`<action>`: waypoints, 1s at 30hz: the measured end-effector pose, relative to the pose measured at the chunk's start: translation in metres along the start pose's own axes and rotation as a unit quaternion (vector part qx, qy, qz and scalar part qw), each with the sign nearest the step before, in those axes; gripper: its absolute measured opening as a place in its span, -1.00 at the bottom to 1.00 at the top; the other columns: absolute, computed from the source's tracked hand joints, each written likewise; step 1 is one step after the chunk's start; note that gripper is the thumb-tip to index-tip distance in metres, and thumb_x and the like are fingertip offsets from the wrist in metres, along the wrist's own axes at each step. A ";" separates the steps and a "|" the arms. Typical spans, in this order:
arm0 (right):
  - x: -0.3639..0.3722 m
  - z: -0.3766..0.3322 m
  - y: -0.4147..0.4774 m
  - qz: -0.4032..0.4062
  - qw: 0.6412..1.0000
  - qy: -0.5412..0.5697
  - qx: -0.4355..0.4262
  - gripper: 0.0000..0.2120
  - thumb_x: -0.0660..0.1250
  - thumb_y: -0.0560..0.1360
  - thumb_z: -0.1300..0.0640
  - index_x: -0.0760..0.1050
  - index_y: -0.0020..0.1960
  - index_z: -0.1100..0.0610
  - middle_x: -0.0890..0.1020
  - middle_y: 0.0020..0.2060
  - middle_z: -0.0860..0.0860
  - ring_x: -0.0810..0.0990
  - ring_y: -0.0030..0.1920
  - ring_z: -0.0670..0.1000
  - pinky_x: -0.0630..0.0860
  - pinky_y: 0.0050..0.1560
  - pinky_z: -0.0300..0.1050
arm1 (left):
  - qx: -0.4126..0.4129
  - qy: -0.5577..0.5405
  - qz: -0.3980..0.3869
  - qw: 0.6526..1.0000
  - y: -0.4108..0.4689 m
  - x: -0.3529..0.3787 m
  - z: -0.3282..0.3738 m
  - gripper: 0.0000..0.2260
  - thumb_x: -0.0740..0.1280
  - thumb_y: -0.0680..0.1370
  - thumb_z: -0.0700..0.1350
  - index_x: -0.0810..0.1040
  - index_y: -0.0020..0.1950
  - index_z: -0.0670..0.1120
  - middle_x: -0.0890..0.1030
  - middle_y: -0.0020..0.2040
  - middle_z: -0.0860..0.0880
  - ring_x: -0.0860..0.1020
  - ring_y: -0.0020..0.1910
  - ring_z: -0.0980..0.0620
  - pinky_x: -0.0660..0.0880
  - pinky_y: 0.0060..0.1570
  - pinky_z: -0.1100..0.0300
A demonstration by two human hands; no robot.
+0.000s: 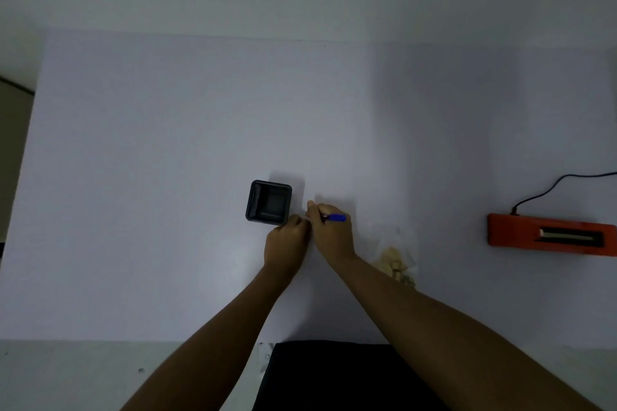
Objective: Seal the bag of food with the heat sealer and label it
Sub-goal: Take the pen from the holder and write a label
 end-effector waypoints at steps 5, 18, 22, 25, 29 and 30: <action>0.004 0.013 -0.007 -0.006 0.999 -0.035 -0.021 -0.59 0.23 0.62 0.03 0.45 -0.34 0.22 0.51 -0.44 0.10 0.51 -0.41 0.05 0.51 -0.30 0.01 | 0.019 0.015 0.008 1.000 -0.004 0.000 0.000 -0.86 0.54 0.31 -0.27 0.61 -0.31 -0.12 0.61 -0.35 -0.03 0.52 -0.55 0.06 0.38 -0.53 0.33; 0.009 0.021 -0.003 -0.043 0.997 -0.043 -0.041 -0.59 0.18 0.64 0.04 0.45 -0.31 0.22 0.52 -0.38 0.10 0.51 -0.34 0.04 0.50 -0.22 -0.07 | -0.025 0.030 -0.013 0.999 -0.005 0.000 0.006 -0.88 0.53 0.33 -0.28 0.64 -0.22 -0.15 0.62 -0.31 -0.05 0.55 -0.53 0.03 0.44 -0.55 0.27; 0.009 0.021 0.000 -0.045 0.997 -0.044 -0.039 -0.59 0.19 0.64 0.06 0.44 -0.33 0.22 0.52 -0.38 0.10 0.50 -0.35 0.05 0.49 -0.22 -0.05 | -0.023 0.037 -0.005 0.999 -0.004 -0.003 0.008 -0.86 0.54 0.30 -0.30 0.63 -0.25 -0.15 0.61 -0.32 -0.04 0.53 -0.55 0.04 0.38 -0.58 0.30; 0.009 0.022 0.000 -0.048 0.998 -0.034 -0.027 -0.62 0.22 0.63 0.10 0.42 -0.34 0.18 0.50 -0.39 0.08 0.49 -0.35 0.06 0.46 -0.23 -0.09 | -0.024 0.041 -0.004 0.999 -0.005 -0.003 0.008 -0.86 0.55 0.30 -0.30 0.63 -0.26 -0.14 0.61 -0.33 -0.03 0.52 -0.56 0.05 0.36 -0.58 0.32; 0.009 0.024 -0.001 -0.048 0.998 -0.033 -0.024 -0.63 0.22 0.63 0.08 0.45 -0.31 0.22 0.53 -0.37 0.11 0.51 -0.33 0.06 0.48 -0.21 -0.08 | -0.024 0.039 -0.001 0.999 -0.005 -0.004 0.009 -0.86 0.56 0.29 -0.30 0.64 -0.26 -0.14 0.62 -0.33 -0.04 0.53 -0.56 0.05 0.37 -0.57 0.32; 0.009 0.024 -0.001 -0.048 0.998 -0.031 -0.021 -0.63 0.21 0.63 0.08 0.46 -0.30 0.23 0.53 -0.36 0.12 0.52 -0.32 0.07 0.50 -0.20 -0.05 | -0.023 0.040 0.000 0.999 -0.005 -0.005 0.010 -0.86 0.56 0.29 -0.29 0.64 -0.26 -0.14 0.62 -0.33 -0.03 0.54 -0.56 0.05 0.35 -0.57 0.33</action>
Point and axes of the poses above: each hand's wrist, its own y-axis towards the middle knuckle, its own x-axis out of the palm, z = x × y, the point moved 3 cm from there along y, towards the middle knuckle
